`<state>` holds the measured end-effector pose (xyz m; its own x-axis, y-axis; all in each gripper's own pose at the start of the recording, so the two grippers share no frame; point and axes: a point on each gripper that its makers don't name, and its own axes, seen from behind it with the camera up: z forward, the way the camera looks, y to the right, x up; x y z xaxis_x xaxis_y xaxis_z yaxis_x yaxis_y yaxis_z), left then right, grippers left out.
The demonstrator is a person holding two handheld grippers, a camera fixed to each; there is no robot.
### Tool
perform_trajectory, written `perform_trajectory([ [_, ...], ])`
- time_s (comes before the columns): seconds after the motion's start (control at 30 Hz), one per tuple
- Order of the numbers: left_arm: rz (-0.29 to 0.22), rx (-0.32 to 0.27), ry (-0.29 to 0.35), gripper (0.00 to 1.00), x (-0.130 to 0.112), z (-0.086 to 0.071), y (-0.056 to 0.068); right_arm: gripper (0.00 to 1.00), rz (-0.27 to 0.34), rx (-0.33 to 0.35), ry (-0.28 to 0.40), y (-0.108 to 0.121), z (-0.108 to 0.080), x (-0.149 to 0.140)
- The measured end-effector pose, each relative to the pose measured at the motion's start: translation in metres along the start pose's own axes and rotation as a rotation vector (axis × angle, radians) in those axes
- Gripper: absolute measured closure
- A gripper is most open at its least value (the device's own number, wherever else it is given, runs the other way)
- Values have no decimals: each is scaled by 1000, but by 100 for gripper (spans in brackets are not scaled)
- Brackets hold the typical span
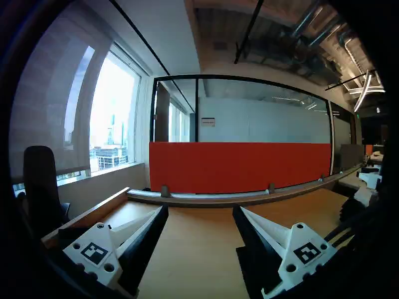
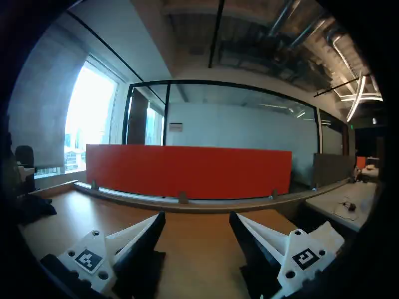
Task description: Fold towel
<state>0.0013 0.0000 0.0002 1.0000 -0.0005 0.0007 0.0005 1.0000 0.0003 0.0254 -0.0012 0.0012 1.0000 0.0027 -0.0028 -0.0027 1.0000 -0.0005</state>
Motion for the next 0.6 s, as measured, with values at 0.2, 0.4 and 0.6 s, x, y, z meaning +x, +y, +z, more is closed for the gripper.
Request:
perform_trajectory([
  [0.2, 6, 4, -16, 4, 16, 2, -1, 1, 3, -5, 4, 2, 2, 34],
  [0.4, 14, 2, -24, 4, 29, 2, -1, 0, 6, -14, 2, 6, 4, 51],
  [0.6, 19, -18, -56, 4, 29, 6, 2, 1, 0, 0, -12, 3, 7, 56],
])
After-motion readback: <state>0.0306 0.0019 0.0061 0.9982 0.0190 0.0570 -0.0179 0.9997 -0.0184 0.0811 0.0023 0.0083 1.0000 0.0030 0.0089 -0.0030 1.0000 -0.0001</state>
